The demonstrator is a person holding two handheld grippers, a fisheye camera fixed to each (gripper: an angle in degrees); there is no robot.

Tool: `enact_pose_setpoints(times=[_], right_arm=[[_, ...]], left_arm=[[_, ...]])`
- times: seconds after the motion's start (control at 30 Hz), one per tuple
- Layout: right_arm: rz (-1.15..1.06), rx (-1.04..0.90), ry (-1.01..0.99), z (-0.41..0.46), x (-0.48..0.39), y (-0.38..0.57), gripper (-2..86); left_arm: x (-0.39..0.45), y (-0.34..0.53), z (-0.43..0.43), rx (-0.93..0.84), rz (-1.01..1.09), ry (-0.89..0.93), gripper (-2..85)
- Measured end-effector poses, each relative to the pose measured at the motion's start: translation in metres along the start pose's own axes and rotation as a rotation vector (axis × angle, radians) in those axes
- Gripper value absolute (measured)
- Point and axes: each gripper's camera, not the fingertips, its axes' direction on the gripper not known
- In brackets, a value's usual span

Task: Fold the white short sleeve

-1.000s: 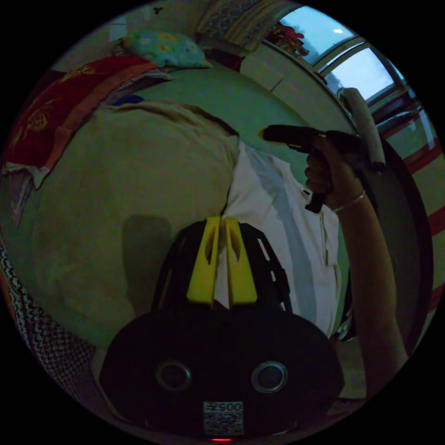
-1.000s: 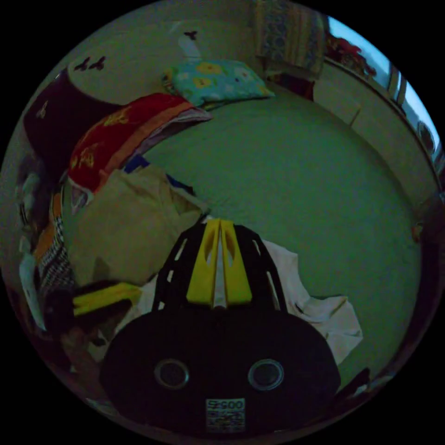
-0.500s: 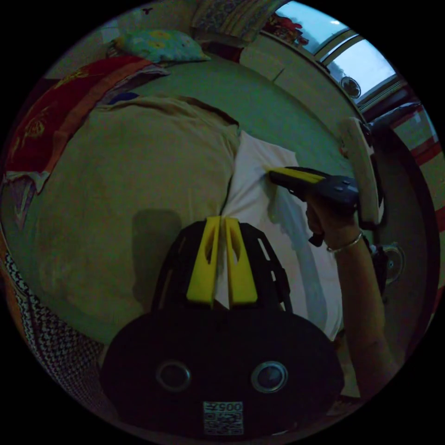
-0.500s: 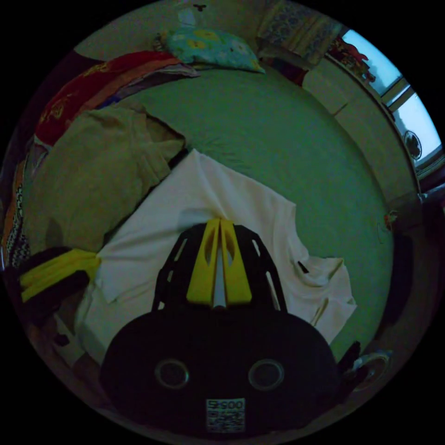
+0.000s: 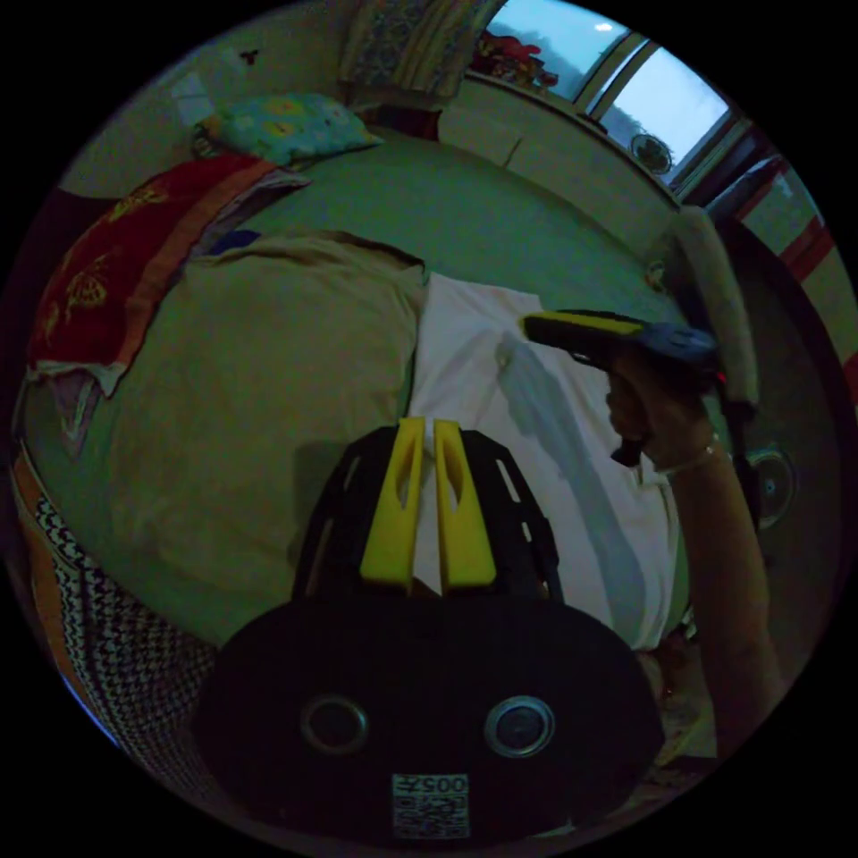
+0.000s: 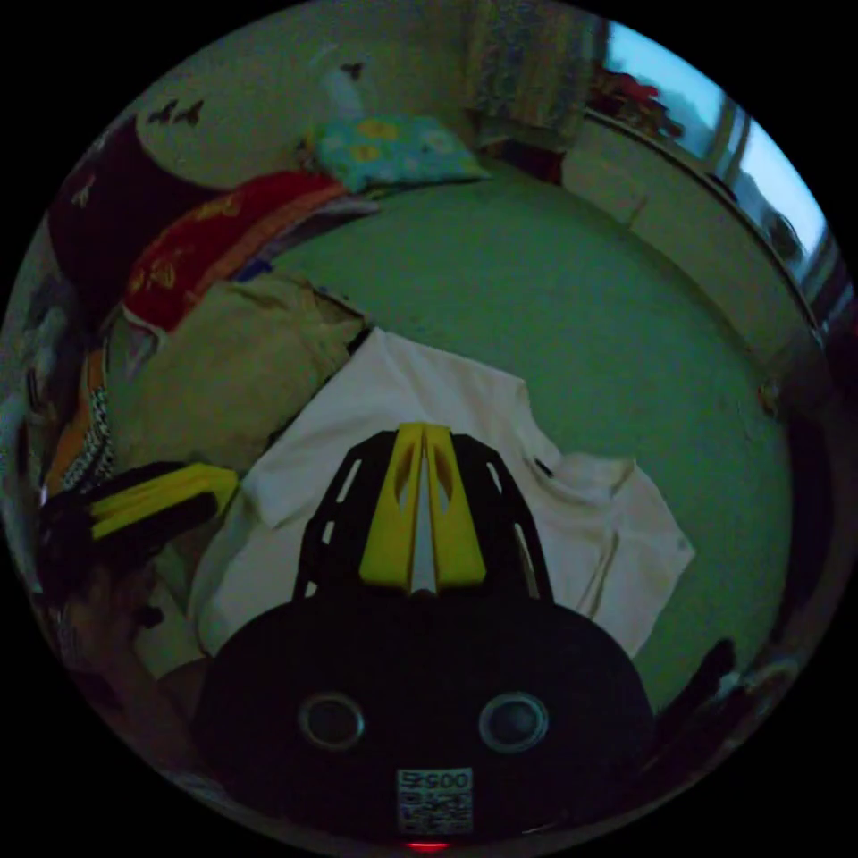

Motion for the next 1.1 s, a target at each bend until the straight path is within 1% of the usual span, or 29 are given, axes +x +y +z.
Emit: enact_pose_setpoints(times=[0.1, 0.17, 0.2, 0.27, 0.37, 0.43, 0.5, 0.6, 0.63, 0.7, 0.73, 0.77, 0.83, 0.93, 1.1], right_arm=[[0.144, 0.08, 0.088, -0.037, 0.045, 0.077, -0.7], [0.296, 0.124, 0.15, -0.059, 0.085, 0.139, 1.0], [0.323, 0.126, 0.163, -0.063, 0.094, 0.153, 1.7], [0.446, 0.12, 0.221, -0.07, 0.132, 0.202, 4.3], [0.583, 0.073, 0.225, -0.077, 0.177, 0.24, 7.6], [0.587, 0.087, 0.202, -0.084, 0.194, 0.257, 8.6], [0.58, 0.053, 0.177, -0.082, 0.207, 0.271, 9.8], [0.554, -0.022, 0.201, -0.072, 0.224, 0.289, 9.9], [0.548, -0.044, 0.17, -0.066, 0.232, 0.295, 9.5], [0.532, -0.053, 0.172, -0.063, 0.24, 0.303, 8.1], [0.506, -0.047, 0.2, -0.064, 0.244, 0.308, 6.4], [0.478, -0.043, 0.201, -0.067, 0.247, 0.312, 2.8], [0.471, -0.039, 0.195, -0.07, 0.255, 0.32, -0.1], [0.479, -0.032, 0.211, -0.075, 0.269, 0.336, -1.0], [0.485, -0.039, 0.284, -0.082, 0.29, 0.353, -1.2]], left_arm=[[0.023, -0.002, 0.004, -0.009, 0.023, 0.017, 4.0], [0.036, -0.003, 0.004, -0.001, 0.011, 0.026, 4.7], [0.046, -0.004, 0.003, 0.018, 0.012, 0.021, 5.0], [0.063, -0.005, 0.003, 0.042, 0.029, 0.012, 5.4], [0.087, -0.008, 0.013, 0.062, 0.024, -0.031, 6.5], [0.103, -0.014, 0.026, 0.028, 0.007, -0.079, 7.9], [0.114, -0.02, 0.033, 0.013, 0.012, -0.11, 8.6], [0.134, -0.031, 0.049, -0.021, 0.025, -0.173, 9.2], [0.142, -0.034, 0.056, -0.044, 0.034, -0.199, 9.2], [0.155, -0.039, 0.063, -0.055, 0.051, -0.236, 9.0], [0.164, -0.043, 0.066, -0.061, 0.062, -0.257, 8.8], [0.168, -0.044, 0.067, -0.063, 0.067, -0.264, 8.6], [0.185, -0.048, 0.072, -0.064, 0.083, -0.293, 7.6], [0.205, -0.056, 0.078, -0.074, 0.107, -0.34, 6.2], [0.224, -0.066, 0.085, -0.064, 0.11, -0.343, 5.2]])
